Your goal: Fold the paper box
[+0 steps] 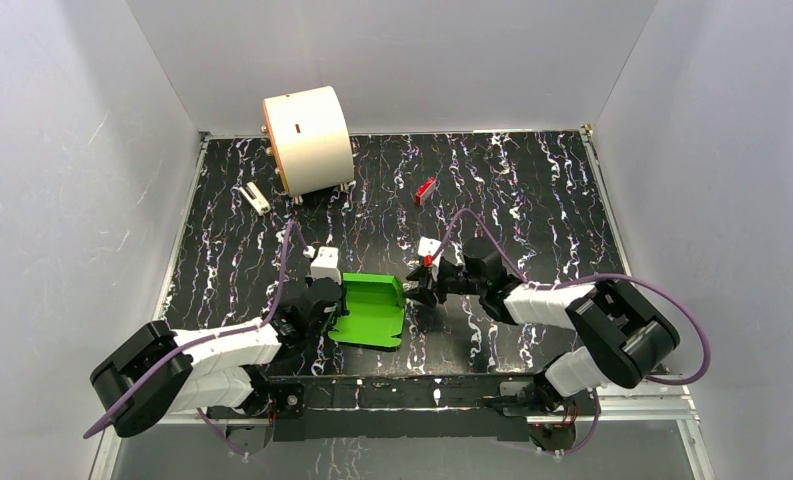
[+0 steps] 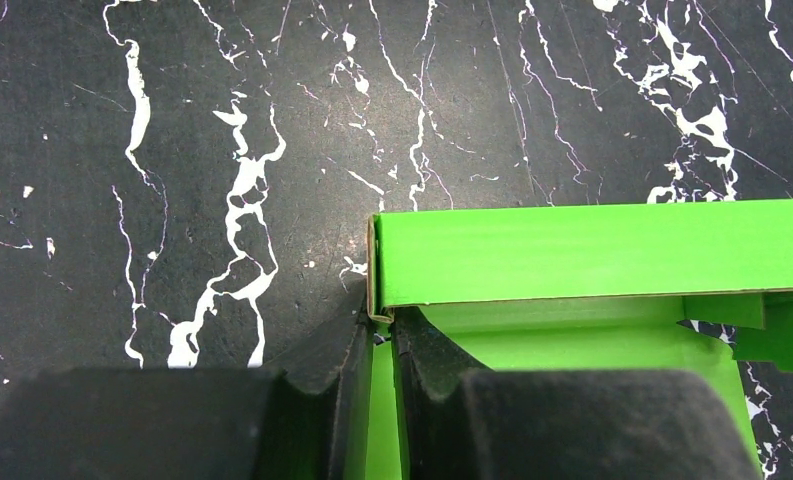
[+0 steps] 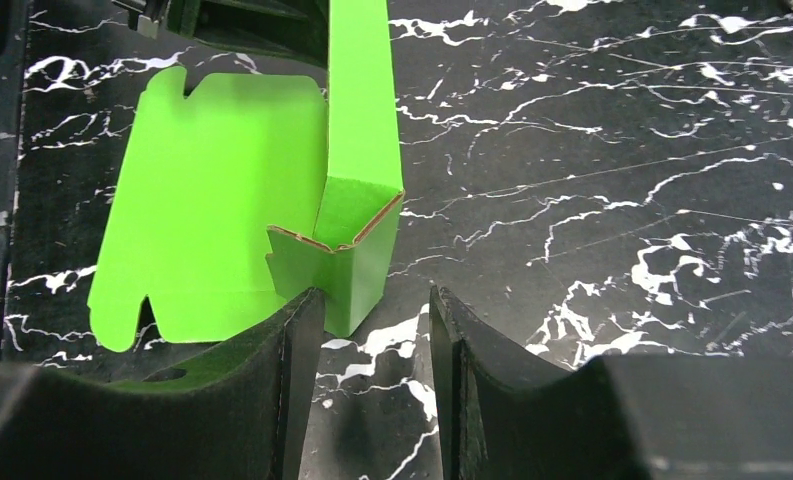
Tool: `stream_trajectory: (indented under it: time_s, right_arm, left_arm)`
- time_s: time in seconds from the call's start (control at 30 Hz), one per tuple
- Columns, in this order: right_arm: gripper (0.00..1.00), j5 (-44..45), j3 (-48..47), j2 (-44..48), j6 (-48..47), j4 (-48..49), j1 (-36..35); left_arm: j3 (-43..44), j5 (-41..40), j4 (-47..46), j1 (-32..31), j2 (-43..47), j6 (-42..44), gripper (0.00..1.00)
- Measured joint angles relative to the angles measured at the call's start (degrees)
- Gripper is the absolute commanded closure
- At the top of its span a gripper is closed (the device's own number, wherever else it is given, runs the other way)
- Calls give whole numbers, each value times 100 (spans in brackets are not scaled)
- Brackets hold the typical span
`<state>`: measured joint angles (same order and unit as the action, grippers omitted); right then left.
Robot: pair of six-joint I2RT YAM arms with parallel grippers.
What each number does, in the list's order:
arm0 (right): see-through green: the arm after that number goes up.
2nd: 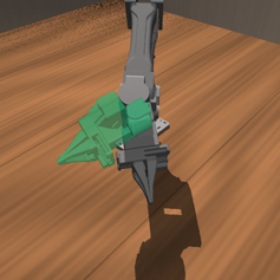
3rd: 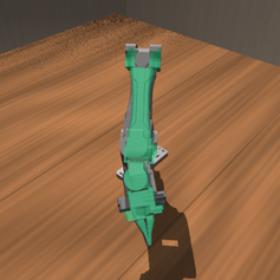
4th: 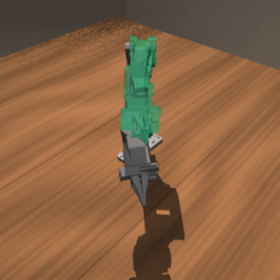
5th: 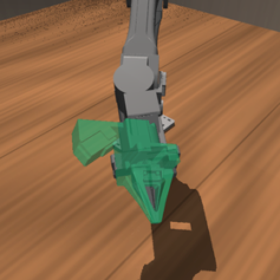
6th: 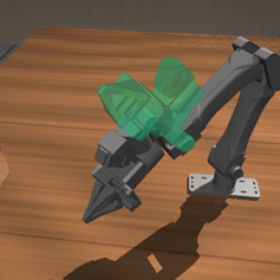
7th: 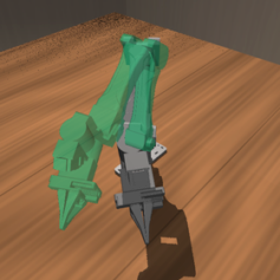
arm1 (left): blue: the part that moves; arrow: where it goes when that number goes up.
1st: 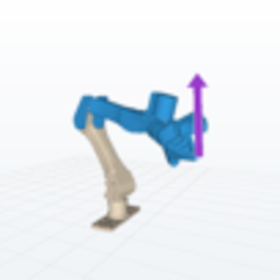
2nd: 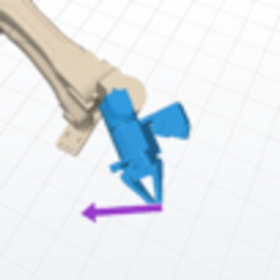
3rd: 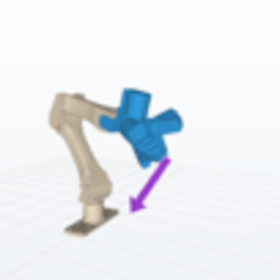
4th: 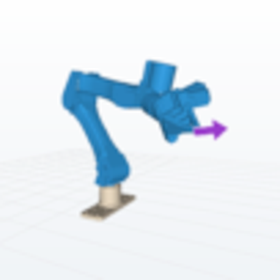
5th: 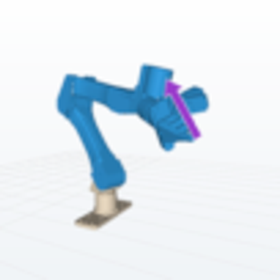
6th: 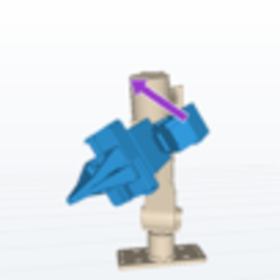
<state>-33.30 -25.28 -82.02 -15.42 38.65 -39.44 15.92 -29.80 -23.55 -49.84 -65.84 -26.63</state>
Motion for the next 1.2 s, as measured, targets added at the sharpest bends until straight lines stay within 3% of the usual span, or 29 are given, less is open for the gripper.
stream_trajectory:
  time_s: [0.57,1.2]
  right_arm:
    - [64,-321,-164,-804,485,717,-79]
    - [67,2017,-118,-1366,868,2061,-778]
  left_arm:
    - [0,105,-17,0,-2,28,93]
    - [0,107,-9,46,2,48,94]
